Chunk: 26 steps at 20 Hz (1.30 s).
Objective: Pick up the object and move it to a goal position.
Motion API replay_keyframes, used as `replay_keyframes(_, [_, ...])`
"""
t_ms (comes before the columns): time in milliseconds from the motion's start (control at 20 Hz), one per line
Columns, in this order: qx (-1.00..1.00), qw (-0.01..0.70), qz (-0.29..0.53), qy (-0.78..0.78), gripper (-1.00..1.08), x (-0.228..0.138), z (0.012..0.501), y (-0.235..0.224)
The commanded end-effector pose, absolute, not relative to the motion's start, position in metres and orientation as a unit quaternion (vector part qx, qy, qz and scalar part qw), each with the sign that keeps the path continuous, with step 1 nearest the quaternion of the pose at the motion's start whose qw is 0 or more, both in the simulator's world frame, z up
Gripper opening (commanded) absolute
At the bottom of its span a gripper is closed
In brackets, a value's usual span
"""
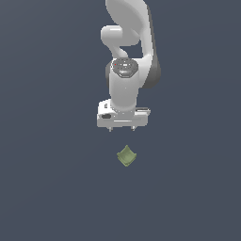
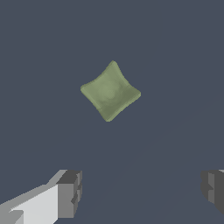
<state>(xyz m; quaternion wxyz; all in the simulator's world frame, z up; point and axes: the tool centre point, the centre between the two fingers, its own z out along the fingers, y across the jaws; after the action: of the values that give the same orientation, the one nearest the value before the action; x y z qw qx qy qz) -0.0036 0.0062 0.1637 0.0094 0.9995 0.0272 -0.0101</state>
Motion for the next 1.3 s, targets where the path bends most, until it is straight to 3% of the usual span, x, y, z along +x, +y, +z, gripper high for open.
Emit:
replay_keyframes(0, [1.0, 0.01, -0.01, 0.028, 1.0, -0.004, 0.164, 0.006])
replay_keyframes(600, [0.996, 0.01, -0.009, 0.084, 1.0, 0.01, 0.153, 0.01])
replay_keyframes(1250, [0.968, 0.007, -0.006, 0.25, 1.0, 0.047, 0.118, 0.022])
